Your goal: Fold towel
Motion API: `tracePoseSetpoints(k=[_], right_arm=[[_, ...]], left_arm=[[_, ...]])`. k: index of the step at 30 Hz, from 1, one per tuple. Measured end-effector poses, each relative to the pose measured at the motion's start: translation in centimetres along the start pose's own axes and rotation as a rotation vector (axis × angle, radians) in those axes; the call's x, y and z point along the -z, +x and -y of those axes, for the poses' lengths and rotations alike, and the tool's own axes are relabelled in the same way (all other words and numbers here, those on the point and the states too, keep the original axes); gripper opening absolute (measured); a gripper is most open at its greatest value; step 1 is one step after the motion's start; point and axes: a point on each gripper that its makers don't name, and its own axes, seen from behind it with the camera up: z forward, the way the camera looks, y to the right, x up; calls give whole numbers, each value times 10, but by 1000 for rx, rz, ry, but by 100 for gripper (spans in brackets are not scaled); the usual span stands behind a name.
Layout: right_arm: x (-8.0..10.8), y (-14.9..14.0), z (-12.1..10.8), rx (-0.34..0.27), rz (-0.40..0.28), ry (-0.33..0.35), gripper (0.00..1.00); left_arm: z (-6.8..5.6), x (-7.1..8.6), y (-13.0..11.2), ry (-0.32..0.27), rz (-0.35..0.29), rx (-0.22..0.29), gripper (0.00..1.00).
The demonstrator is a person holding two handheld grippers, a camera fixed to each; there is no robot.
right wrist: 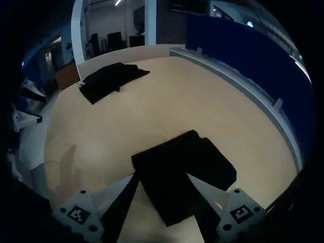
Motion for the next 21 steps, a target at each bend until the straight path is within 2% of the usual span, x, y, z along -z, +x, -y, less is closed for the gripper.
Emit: tracePoseSetpoints(k=[12,21], right_arm=[[30,-65,-16,-80,72,-68,82],[28,-91,-16,-109,107,-91,68]], left_arm=[[0,0,-1,2,0,7,88],[-6,1,3,-4,-2,-2,88]])
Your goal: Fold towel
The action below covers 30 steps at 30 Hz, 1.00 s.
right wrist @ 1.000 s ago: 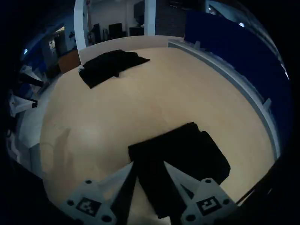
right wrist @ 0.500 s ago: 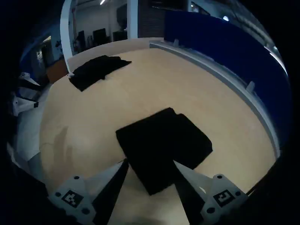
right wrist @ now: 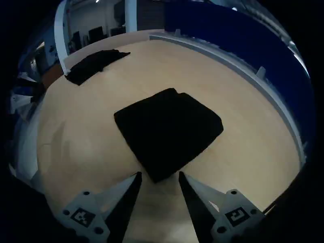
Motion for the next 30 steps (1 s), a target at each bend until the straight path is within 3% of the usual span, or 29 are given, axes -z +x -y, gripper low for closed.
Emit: tracePoseSetpoints(k=[19,30], right_arm=[[-5,-7,0,-41,-12,-7,10],[0,8,-15,-31,-50,-30,5]], left_arm=[[-2,-1,0,-4,2,-2,88],[-5,-5,2,-16,3,-7,88]])
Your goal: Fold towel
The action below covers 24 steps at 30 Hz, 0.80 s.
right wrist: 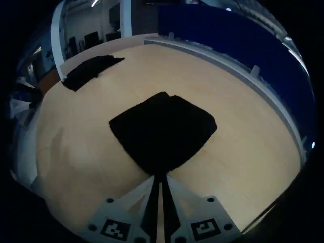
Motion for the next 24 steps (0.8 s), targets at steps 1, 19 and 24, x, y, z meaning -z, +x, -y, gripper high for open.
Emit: tracePoseSetpoints(k=[1,19,24], right_arm=[[2,5,-2,1,-9,-3,5],[44,94,-27,25,-140,-17,5],[64,111,-35,12,-169,-16,5]], left_arm=[[0,0,1,-2,-1,0,88],[-5,-2,14,-23,-20,-15,88],[-7,-2,19,-27,-30,-24,88]])
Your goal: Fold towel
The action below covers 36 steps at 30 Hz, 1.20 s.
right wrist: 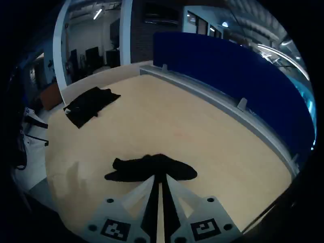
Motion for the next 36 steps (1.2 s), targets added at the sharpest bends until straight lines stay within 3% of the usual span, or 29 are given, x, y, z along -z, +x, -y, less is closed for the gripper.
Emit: tracePoseSetpoints(k=[8,15,24,36], right_arm=[[31,20,-26,-13,-33,-20,5],[64,18,-63,-31,-44,-65,5],[108,-3,-131,-65,-42,-135,5],[171,-50,-226,-107,-15,-244,5]], left_arm=[[-6,-1,15,-15,-20,-28,88],[-18,-4,31,-36,-36,-59,88],[-40,-6,47,-67,-45,-112,88],[-66,-6,66,-87,-48,-135,88]])
